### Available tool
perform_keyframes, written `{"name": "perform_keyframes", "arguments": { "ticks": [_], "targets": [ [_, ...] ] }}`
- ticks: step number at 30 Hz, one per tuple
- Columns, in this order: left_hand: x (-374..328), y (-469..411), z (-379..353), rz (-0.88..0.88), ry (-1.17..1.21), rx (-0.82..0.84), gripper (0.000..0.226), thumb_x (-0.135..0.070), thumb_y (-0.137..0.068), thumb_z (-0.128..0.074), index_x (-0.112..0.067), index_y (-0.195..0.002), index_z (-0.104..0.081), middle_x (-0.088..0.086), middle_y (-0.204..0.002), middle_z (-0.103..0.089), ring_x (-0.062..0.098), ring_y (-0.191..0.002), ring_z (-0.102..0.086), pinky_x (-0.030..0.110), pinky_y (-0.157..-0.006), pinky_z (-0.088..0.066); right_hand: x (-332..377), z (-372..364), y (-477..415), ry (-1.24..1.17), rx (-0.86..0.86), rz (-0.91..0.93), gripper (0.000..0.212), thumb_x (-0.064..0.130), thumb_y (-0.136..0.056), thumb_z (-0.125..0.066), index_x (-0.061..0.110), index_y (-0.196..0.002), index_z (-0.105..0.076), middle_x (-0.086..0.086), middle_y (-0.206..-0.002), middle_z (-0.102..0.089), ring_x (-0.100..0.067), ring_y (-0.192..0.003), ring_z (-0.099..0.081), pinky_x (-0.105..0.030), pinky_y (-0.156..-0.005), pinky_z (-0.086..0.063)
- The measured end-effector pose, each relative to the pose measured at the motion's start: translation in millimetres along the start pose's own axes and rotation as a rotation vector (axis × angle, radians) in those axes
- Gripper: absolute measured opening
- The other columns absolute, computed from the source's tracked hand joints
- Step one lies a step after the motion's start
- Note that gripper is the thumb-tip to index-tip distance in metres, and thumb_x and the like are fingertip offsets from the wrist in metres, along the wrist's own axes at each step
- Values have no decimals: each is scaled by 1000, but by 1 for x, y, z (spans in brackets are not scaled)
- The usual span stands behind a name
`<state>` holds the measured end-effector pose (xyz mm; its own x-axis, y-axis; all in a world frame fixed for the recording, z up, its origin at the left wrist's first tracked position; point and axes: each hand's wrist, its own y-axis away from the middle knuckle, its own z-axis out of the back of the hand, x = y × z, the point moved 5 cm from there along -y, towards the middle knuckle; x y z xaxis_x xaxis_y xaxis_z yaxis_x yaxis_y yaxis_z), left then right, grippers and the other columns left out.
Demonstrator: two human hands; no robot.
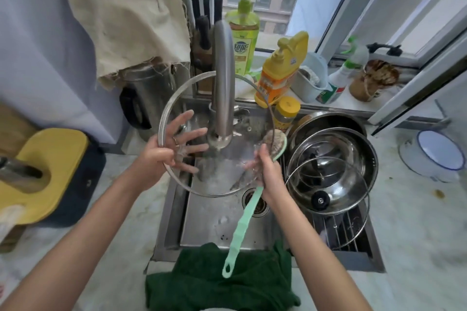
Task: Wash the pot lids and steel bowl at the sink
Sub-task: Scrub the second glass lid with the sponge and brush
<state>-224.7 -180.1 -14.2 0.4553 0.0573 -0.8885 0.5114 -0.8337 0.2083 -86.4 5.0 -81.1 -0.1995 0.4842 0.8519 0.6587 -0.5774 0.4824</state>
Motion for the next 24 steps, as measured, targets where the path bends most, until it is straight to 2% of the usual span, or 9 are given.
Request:
{"name": "perform_keyframes", "arguments": {
  "ticks": [4, 7, 10, 13, 17, 19, 21, 23, 24],
  "targets": [
    [33, -22, -2, 137, 170, -126, 85, 20, -66, -23, -24, -133, -49, 9, -122, -66, 37, -108, -65, 52, -66, -59, 30, 29, 15, 56, -174, 183, 34, 32, -95, -57, 8, -70, -59, -5, -51, -59, -19, -54, -55, -33, -70, -48],
    [66, -28, -23, 248, 350, -173, 82, 14, -56, -24, -19, -125, -56, 8, -115, -70, 33, -99, -69, 48, -60, -60, 65, 36, 29, 200, -224, 293, 18, 16, -92, -57, 5, -77, -60, -12, -50, -56, -18, -48, -54, -27, -60, -47],
    [91, -28, -46, 318, 458, -196, 80, 12, -57, -23, -14, -125, -54, 10, -113, -70, 33, -105, -65, 50, -68, -54, 89, 45, 39, 404, -246, 291, 24, 13, -88, -57, 6, -65, -62, -15, -48, -58, -15, -43, -51, -22, -47, -41],
    [102, -20, -59, 364, 528, -207, 77, 13, -58, -23, -9, -127, -51, 17, -119, -65, 36, -105, -64, 53, -70, -57, 93, 60, 38, 523, -247, 187, 37, 15, -87, -56, -1, -54, -61, -16, -46, -60, -20, -42, -53, -21, -41, -37],
    [97, -1, -56, 398, 544, -216, 67, 11, -67, -31, -7, -128, -50, 26, -122, -62, 44, -112, -59, 50, -70, -60, 69, 74, 32, 379, -183, -67, 23, 8, -92, -48, -4, -74, -55, -9, -41, -58, -9, -24, -37, -13, -27, -22],
    [85, 13, -54, 421, 492, -197, 47, 9, -75, -33, -5, -112, -59, 29, -126, -58, 47, -119, -53, 51, -83, -56, 45, 79, 27, 276, -134, -192, 20, 8, -94, -45, 0, -77, -52, -9, -43, -58, -7, -22, -28, -12, -25, -16],
    [72, 26, -49, 443, 402, -204, 37, 7, -84, -32, 0, -101, -64, 32, -127, -56, 46, -114, -58, 49, -79, -58, 22, 78, 24, 197, -74, -302, 20, 10, -96, -45, 2, -78, -49, -10, -46, -59, -6, -22, -30, -13, -23, -15],
    [62, 37, -43, 418, 330, -200, 50, 7, -86, -31, -1, -134, -46, 27, -111, -67, 37, -88, -71, 45, -61, -60, 4, 69, 26, 153, 8, -380, 19, 14, -98, -47, 4, -81, -49, -8, -49, -60, -6, -25, -37, -12, -24, -17],
    [59, 41, -38, 390, 274, -210, 63, 7, -87, -31, -11, -147, -32, 22, -105, -70, 34, -79, -73, 43, -57, -59, -4, 64, 26, 144, 44, -399, 21, 17, -98, -49, 5, -82, -50, -7, -51, -59, -5, -27, -37, -12, -25, -17]
  ]
}}
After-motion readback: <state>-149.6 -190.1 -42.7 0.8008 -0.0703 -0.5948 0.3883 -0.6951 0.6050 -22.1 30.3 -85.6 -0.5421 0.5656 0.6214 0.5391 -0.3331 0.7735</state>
